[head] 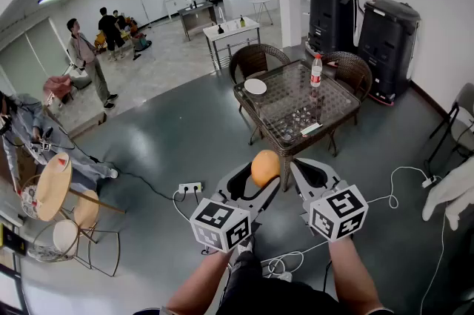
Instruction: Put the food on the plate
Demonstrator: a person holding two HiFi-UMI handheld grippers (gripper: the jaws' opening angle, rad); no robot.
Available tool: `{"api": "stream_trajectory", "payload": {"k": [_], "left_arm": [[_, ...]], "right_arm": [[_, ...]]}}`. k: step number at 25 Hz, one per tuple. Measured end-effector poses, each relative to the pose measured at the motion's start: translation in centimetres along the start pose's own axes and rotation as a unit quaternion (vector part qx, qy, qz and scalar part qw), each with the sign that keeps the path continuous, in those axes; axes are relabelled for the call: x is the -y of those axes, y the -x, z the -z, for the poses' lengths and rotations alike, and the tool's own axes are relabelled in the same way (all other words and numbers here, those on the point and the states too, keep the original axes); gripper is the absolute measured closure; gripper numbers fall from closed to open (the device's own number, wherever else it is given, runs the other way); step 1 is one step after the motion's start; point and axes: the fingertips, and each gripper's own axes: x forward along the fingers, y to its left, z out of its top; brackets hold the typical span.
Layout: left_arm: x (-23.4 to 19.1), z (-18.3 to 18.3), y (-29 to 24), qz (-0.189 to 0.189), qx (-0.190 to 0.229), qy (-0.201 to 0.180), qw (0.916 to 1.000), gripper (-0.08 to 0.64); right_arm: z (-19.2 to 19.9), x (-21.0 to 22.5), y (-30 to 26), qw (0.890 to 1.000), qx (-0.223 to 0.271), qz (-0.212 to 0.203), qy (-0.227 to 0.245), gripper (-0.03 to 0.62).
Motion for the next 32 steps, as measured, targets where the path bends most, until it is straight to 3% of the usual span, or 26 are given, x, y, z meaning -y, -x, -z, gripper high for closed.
{"api": "stream_trajectory", "payload": {"k": [19,32], "left_arm": [[-2.2,-0.3,0.1,0.000,-0.002,0.004,1.0000,0.262],[-10.7,-0.4,-2.8,0.010,-0.008,0.009,0.9999,0.262]], "right_arm": [[0.1,-0.1,-2.0,1.000,-0.006,0.003,-0.010,0.588],[1.4,1.8,-10.7,0.999,-0.029,0.019,-0.016,0.588]]}}
